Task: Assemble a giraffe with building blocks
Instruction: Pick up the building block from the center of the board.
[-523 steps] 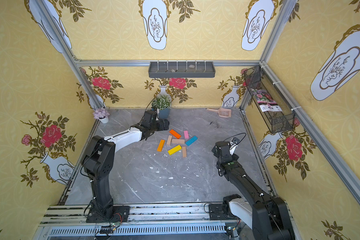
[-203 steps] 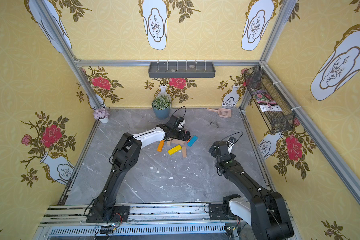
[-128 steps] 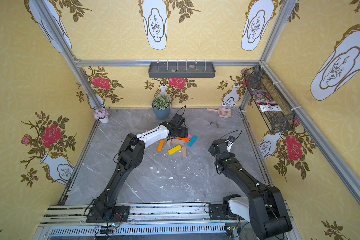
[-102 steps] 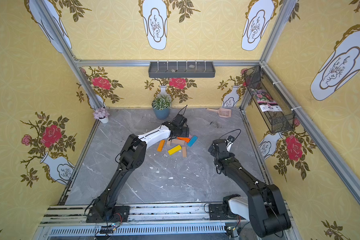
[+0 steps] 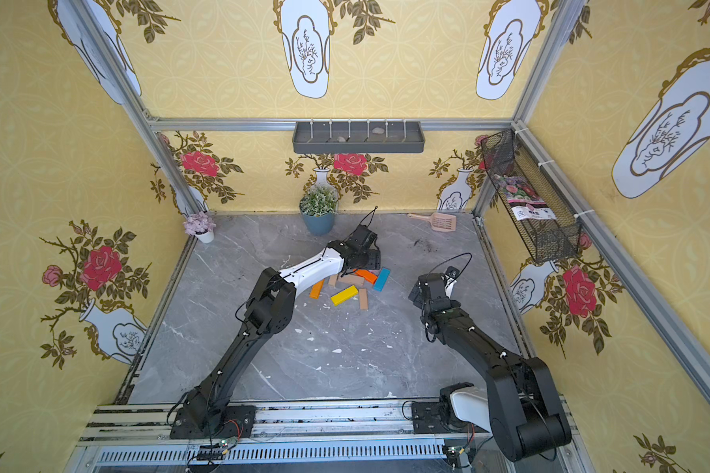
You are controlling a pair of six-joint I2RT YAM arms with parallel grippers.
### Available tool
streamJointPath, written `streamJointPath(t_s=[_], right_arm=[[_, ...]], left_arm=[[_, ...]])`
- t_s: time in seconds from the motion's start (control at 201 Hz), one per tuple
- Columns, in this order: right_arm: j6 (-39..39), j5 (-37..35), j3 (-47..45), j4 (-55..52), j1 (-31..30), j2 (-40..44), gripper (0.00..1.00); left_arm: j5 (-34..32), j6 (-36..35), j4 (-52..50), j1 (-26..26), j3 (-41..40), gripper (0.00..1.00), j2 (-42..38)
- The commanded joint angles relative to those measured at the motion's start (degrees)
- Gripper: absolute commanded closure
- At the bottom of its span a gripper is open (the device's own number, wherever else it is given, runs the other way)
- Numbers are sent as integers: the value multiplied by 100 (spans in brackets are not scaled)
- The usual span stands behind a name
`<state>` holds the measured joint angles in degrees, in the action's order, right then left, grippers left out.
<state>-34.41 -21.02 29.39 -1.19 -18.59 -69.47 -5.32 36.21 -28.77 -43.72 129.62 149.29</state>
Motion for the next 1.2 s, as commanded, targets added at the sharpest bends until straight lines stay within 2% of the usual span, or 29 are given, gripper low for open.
streamJointPath(t_s=[0.0, 0.184, 0.299, 0.398, 0.478, 0.727, 0.896, 1.086, 1.195], right_arm=[[125, 106, 52, 278, -22, -2, 2], [153, 123, -27, 339, -22, 119, 2], [160, 178, -24, 384, -23, 86, 2], [158, 199, 6, 383, -24, 22, 2], [163, 216, 14, 384, -22, -30, 2], [159, 307, 49, 389, -22, -84, 2], [154, 398, 91, 434, -11, -179, 2], [154, 453, 152, 458, -15, -325, 1], [145, 424, 199, 428, -9, -413, 1]], left_arm=[[82, -128, -449, -13, 26, 27, 182], [-44, -500, -926, -13, 71, 43, 272], [-221, -733, -1243, -6, 31, 58, 235], [-379, -998, -1296, 2, -177, 61, 76], [-522, -1162, -1283, 21, -399, 71, -88], [-583, -1251, -999, 321, -1237, 73, -664], [-423, -607, -820, 718, -1801, 73, -1010], [-429, 574, -147, 1207, -2903, 71, -1814], [-511, 1213, 459, 1287, -3445, 71, -2251]])
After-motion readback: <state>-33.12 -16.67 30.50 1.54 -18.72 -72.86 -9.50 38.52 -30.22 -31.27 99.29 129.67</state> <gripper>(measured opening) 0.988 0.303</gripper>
